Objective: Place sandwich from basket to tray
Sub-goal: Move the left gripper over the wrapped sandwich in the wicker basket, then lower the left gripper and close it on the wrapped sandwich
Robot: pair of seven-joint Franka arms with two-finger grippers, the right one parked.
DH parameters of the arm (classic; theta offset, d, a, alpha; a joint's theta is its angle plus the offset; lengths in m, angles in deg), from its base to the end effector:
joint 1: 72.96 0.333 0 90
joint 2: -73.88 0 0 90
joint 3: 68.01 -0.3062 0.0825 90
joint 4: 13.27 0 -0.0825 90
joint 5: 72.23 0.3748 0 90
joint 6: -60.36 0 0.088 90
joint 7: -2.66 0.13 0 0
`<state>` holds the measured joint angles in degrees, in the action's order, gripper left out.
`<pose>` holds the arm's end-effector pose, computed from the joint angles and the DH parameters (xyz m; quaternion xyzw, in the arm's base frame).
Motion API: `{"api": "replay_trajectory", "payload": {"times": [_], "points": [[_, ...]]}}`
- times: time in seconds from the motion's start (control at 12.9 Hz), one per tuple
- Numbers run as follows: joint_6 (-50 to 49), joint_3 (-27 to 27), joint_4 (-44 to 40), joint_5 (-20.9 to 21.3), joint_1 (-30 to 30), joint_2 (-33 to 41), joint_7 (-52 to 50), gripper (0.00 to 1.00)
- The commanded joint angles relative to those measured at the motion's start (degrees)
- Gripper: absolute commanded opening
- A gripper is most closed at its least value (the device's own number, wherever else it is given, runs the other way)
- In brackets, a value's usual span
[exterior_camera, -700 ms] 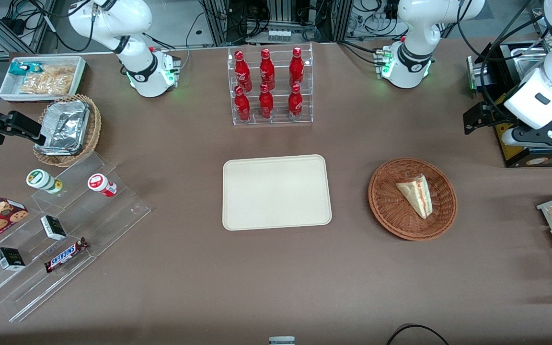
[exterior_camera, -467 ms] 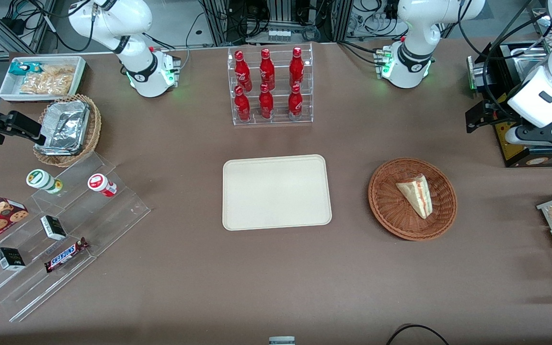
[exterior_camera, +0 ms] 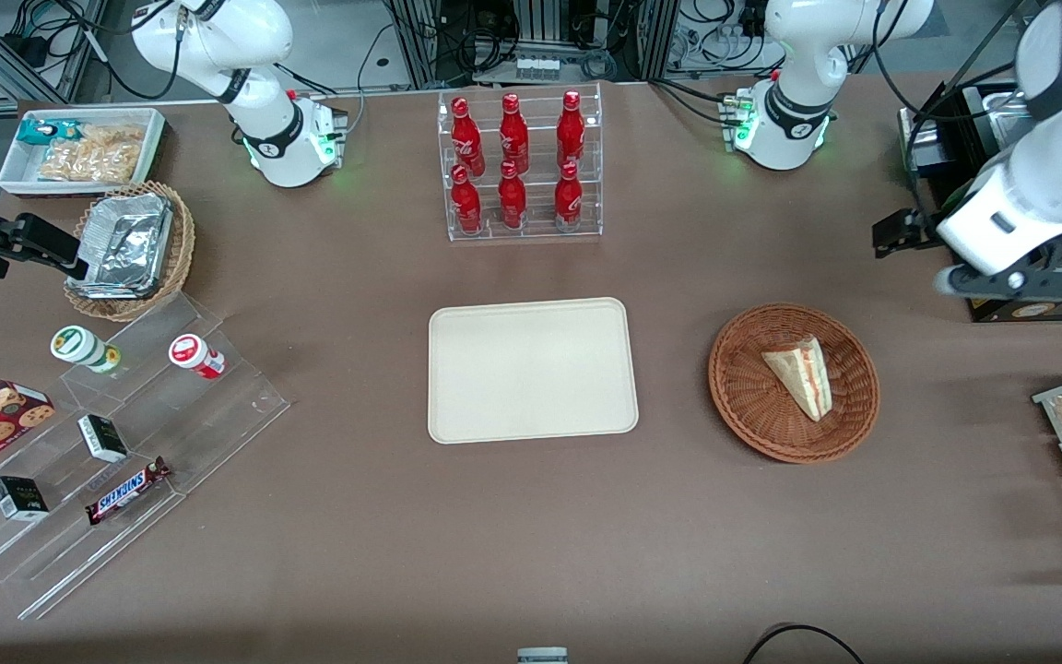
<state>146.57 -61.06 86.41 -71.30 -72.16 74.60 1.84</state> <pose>0.5161 -0.0537 0.5171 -0.9927 0.0465 0.1103 0.0156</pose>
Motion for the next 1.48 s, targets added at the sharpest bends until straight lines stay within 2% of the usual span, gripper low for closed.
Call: {"api": "replay_trajectory", "payload": {"times": [0.0,0.39,0.62,0.78,0.93,1.24,1.4], "points": [[5.4,-0.4,4.9,-0.1,-0.7,-0.6,0.5,1.0],[19.1,-0.4,13.0,0.0,-0.8,-4.6,0.4,1.0],[34.7,-0.3,23.0,0.0,-0.8,-5.7,-0.1,1.0],[40.9,-0.3,26.2,-0.1,-0.8,-7.0,-0.7,1.0],[44.4,-0.3,27.7,-0.2,-1.0,-7.9,-8.4,1.0],[46.5,-0.3,28.4,-0.2,-2.0,-8.2,-32.2,1.0],[46.6,-0.3,28.4,-0.2,-2.0,-8.4,-37.7,1.0]]}}
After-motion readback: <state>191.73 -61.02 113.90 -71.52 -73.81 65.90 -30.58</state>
